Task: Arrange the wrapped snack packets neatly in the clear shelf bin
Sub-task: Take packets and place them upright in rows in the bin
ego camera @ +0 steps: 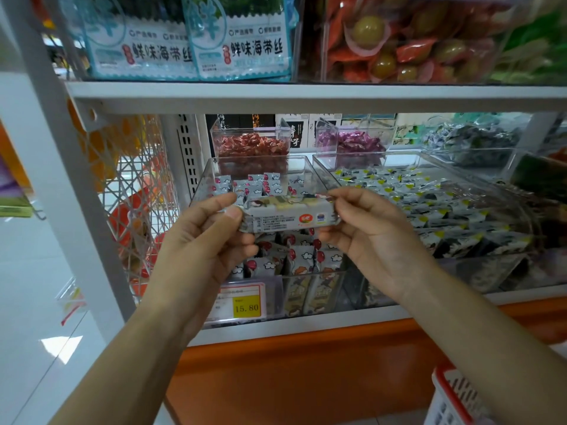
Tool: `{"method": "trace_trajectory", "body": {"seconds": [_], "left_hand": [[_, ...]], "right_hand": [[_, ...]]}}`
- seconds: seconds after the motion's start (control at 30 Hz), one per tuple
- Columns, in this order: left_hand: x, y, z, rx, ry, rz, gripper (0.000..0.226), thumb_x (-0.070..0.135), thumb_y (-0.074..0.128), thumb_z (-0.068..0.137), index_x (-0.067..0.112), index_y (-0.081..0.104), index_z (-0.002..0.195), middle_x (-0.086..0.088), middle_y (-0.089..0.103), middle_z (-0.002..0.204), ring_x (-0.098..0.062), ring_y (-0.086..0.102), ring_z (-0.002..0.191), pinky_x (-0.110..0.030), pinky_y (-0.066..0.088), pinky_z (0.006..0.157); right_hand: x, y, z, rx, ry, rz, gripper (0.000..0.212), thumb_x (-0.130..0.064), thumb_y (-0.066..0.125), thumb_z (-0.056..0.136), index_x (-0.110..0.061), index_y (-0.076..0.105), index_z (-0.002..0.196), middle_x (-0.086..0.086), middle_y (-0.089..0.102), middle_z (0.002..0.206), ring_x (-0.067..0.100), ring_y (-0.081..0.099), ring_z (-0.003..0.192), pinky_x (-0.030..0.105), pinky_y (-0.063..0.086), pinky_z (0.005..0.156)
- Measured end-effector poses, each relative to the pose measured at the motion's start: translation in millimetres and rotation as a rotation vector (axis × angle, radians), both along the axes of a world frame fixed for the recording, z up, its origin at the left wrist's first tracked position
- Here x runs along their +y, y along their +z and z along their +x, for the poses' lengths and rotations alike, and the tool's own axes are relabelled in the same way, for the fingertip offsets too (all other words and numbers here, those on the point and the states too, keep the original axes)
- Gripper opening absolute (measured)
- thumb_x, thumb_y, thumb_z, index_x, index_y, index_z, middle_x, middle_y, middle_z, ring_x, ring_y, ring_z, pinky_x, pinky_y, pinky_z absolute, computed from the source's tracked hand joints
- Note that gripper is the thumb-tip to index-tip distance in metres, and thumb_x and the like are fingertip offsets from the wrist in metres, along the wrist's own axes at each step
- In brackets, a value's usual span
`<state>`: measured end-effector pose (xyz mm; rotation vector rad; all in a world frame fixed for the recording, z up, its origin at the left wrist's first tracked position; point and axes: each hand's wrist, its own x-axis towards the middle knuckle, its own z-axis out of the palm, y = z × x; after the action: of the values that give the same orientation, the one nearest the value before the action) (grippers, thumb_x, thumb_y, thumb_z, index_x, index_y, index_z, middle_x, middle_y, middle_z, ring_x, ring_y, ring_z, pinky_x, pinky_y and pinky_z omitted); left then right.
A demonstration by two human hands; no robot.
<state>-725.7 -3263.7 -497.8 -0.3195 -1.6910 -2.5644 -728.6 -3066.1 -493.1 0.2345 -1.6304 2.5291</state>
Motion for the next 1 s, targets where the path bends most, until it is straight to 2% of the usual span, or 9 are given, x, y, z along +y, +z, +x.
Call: {"method": "trace_trajectory", "body": {"seconds": [0.1, 0.2, 0.3, 0.4, 0.5, 0.6, 0.7, 0.9, 1.0], "left_hand": [[0, 3, 0, -0.049, -0.086, 0.007, 0.031, 0.023, 0.059, 0.073, 0.008, 0.065, 0.099, -0.003, 0.066, 0.080, -0.013, 0.064, 0.066, -0.020, 0.054, 0.057], [2, 2, 0, -0.036, -0.079, -0.060, 0.033, 0.031, 0.058, 0.074, 0.013, 0.068, 0.100, -0.002, 0.070, 0.083, -0.014, 0.066, 0.070, -0.020, 0.054, 0.059], [3, 0, 1, 0.016, -0.020, -0.132, 0.031, 0.035, 0.057, 0.073, 0.019, 0.068, 0.097, 0.000, 0.071, 0.079, -0.014, 0.066, 0.070, -0.020, 0.054, 0.062], [4, -3, 1, 0.070, 0.035, -0.222, 0.027, 0.034, 0.058, 0.073, 0.022, 0.064, 0.096, 0.001, 0.071, 0.075, -0.015, 0.068, 0.070, -0.022, 0.056, 0.064], [6, -4, 2, 0.115, 0.018, -0.278, 0.022, 0.026, 0.059, 0.077, 0.022, 0.060, 0.099, -0.002, 0.072, 0.083, -0.018, 0.070, 0.077, -0.019, 0.055, 0.065], [9, -3, 4, 0.170, -0.023, -0.316, 0.024, 0.021, 0.059, 0.080, 0.022, 0.057, 0.104, -0.008, 0.072, 0.095, -0.019, 0.070, 0.086, -0.017, 0.054, 0.070], [11, -4, 5, 0.224, -0.025, -0.364, 0.030, 0.017, 0.058, 0.083, 0.028, 0.055, 0.111, -0.012, 0.069, 0.099, -0.018, 0.069, 0.089, -0.015, 0.053, 0.073], [14, -7, 9, 0.425, -0.032, -0.619, 0.039, 0.026, 0.056, 0.083, 0.049, 0.049, 0.115, 0.006, 0.062, 0.098, -0.011, 0.065, 0.092, -0.028, 0.056, 0.079], [15, -7, 10, 0.515, -0.014, -0.737, 0.040, 0.035, 0.050, 0.082, 0.057, 0.047, 0.115, 0.018, 0.056, 0.106, -0.005, 0.061, 0.098, -0.020, 0.052, 0.080]], "right_hand": [[4, 0, 1, 0.139, -0.055, 0.147, 0.020, 0.006, 0.049, 0.089, -0.009, 0.061, 0.087, 0.002, 0.069, 0.088, 0.016, 0.066, 0.079, 0.026, 0.056, 0.065], [3, -2, 2, 0.230, -0.075, 0.273, 0.025, 0.011, 0.049, 0.088, -0.011, 0.061, 0.083, 0.002, 0.067, 0.106, 0.017, 0.066, 0.087, 0.026, 0.054, 0.071], [1, -1, 2, 0.254, -0.069, 0.309, 0.016, 0.001, 0.054, 0.085, -0.013, 0.061, 0.079, 0.005, 0.068, 0.108, 0.017, 0.066, 0.086, 0.029, 0.054, 0.073], [0, -3, 3, 0.240, -0.133, 0.377, 0.009, -0.014, 0.063, 0.082, -0.013, 0.056, 0.076, 0.010, 0.068, 0.101, 0.016, 0.066, 0.089, 0.040, 0.054, 0.081], [-3, -7, 3, 0.235, -0.218, 0.457, 0.014, -0.014, 0.064, 0.086, -0.016, 0.051, 0.081, 0.004, 0.068, 0.089, 0.007, 0.066, 0.080, 0.019, 0.051, 0.071], [-2, -6, 2, 0.195, -0.209, 0.518, 0.015, -0.023, 0.067, 0.081, -0.020, 0.059, 0.094, -0.004, 0.070, 0.091, 0.006, 0.067, 0.084, 0.017, 0.051, 0.070], [-3, -3, 4, 0.217, -0.180, 0.596, 0.005, -0.021, 0.066, 0.083, -0.022, 0.070, 0.086, -0.015, 0.069, 0.078, 0.000, 0.064, 0.076, 0.011, 0.048, 0.066], [-3, -2, 3, 0.176, -0.318, 0.572, 0.021, -0.019, 0.067, 0.083, -0.016, 0.066, 0.062, -0.010, 0.059, 0.055, 0.002, 0.057, 0.057, 0.009, 0.043, 0.055], [-3, -2, 2, 0.171, -0.327, 0.550, 0.024, -0.019, 0.068, 0.082, -0.019, 0.066, 0.058, -0.008, 0.060, 0.054, 0.005, 0.058, 0.055, 0.011, 0.045, 0.056]]}}
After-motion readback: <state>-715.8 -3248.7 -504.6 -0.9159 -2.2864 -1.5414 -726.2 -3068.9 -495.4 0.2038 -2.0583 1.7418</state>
